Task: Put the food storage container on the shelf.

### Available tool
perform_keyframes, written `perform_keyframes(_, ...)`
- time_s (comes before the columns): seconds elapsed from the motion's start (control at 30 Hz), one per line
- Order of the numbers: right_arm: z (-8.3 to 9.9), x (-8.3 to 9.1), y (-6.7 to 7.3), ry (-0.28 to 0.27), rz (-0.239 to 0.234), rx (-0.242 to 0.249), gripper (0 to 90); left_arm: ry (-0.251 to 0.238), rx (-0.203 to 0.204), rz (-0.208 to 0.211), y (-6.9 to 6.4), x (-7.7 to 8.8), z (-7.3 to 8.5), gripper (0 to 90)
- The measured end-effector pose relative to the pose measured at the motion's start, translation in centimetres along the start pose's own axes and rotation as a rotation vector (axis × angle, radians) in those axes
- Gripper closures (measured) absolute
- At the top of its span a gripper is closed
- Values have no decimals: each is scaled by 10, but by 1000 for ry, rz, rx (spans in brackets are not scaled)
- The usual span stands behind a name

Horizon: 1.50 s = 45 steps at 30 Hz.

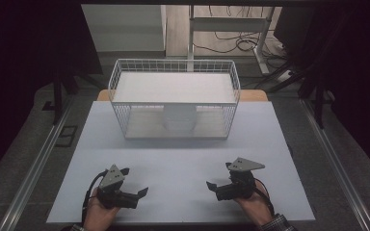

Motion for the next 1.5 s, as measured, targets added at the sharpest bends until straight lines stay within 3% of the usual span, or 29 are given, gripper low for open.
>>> perform_keyframes(0.87,30,28,-18,7,67,-45,0,-24,68,-57,19,26,22,16)
perform_keyframes(1.5,56,49,-36,1,133,-121,0,-22,120,-98,32,41,37,21)
Point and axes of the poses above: each handheld gripper's, and its own axes: x roughly backward along the jaws, z roughly out of its underside, y roughly to its left, the point moved 7 cm from there along -x, roughly forward along the jaws, and after that the axes turned 13 degrees about y, right-handed, at the moved point
